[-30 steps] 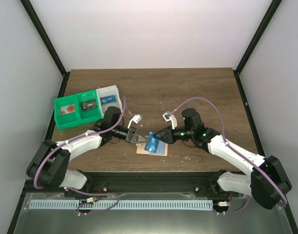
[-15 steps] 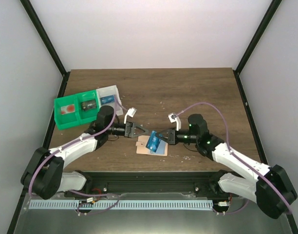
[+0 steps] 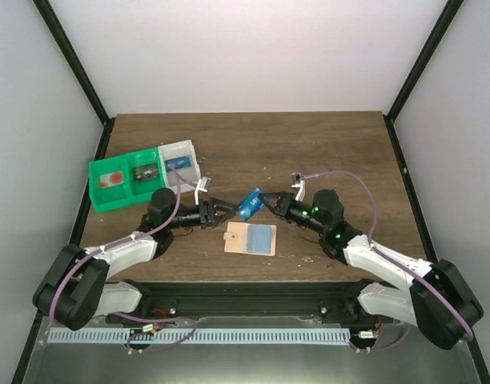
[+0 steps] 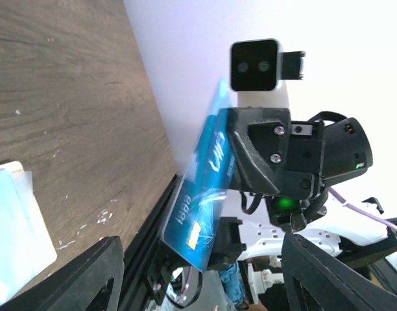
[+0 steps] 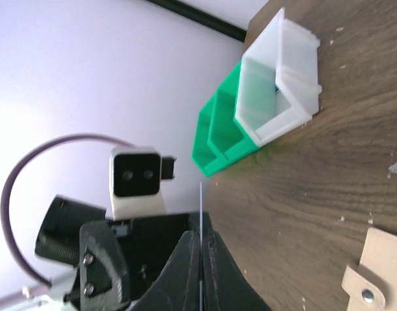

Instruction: Take the credit cards out of the card holder

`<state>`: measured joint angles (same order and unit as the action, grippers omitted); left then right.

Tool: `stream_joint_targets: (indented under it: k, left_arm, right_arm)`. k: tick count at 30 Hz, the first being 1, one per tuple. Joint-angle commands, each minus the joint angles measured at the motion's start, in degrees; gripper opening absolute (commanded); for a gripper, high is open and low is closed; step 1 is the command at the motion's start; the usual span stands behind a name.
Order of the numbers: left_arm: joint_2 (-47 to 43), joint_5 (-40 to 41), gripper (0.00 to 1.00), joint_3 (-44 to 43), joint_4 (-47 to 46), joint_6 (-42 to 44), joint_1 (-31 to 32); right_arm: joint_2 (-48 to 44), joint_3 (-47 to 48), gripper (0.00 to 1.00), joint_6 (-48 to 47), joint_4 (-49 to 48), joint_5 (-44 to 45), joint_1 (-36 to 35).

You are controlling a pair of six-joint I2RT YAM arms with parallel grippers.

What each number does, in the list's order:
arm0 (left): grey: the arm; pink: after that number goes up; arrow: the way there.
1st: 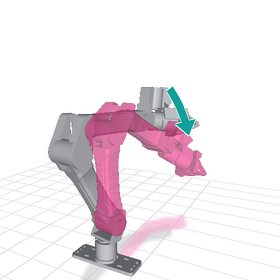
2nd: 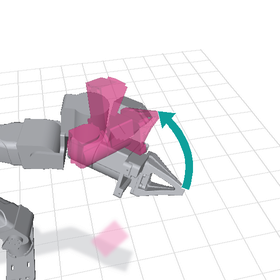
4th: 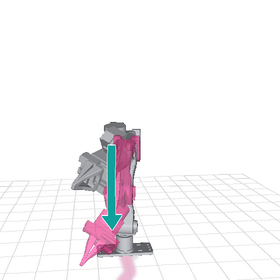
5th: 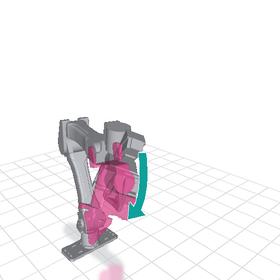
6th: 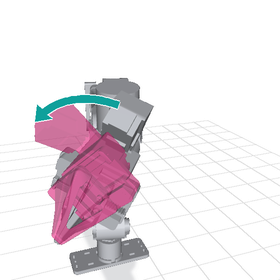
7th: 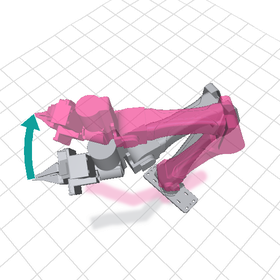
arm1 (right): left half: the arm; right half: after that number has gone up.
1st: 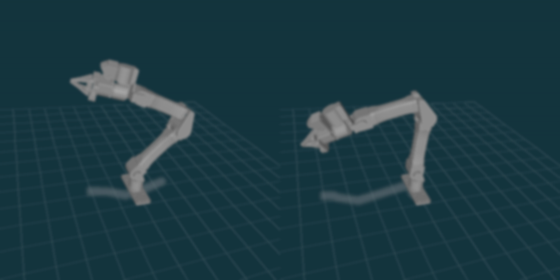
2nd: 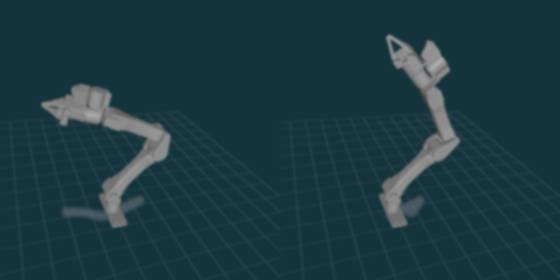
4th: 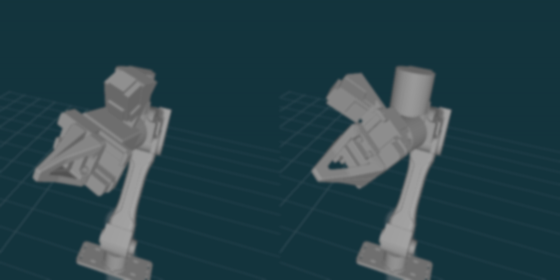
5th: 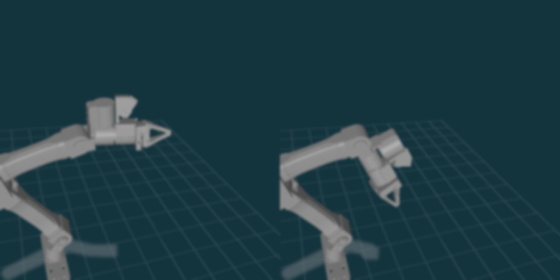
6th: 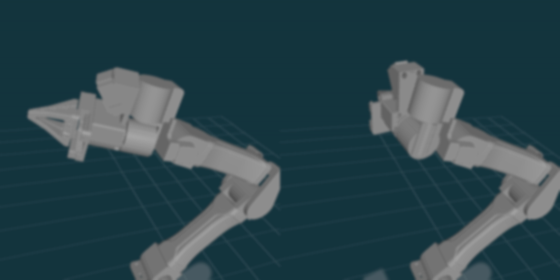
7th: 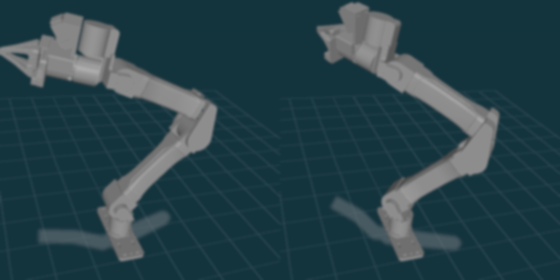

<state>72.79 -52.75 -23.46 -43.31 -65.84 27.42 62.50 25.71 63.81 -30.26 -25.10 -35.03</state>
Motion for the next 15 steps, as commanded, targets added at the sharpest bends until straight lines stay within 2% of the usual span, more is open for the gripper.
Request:
stream_joint_targets:
  k: [1, 6, 9, 15]
  left_arm:
    - [0.1, 3.0, 0.68, 0.7, -9.8, -5.1, 0.8]
    - [2.7, 3.6, 0.62, -0.5, -11.7, -6.5, 1.9]
    - [4.3, 3.7, 0.54, -1.2, -12.3, -6.7, 2.4]
    - [5.7, 4.3, 0.2, -0.9, -14.9, -7.7, 2.6]
  right_arm:
    - [3.0, 3.0, 0.01, 7.4, -7.1, 7.2, -0.2]
    - [6.0, 2.9, 0.0, 12.1, -11.5, 10.9, -1.7]
    - [6.4, 3.1, 0.0, 12.6, -12.5, 12.6, -2.5]
    - [6.0, 2.7, 0.0, 12.5, -11.9, 13.4, -2.9]
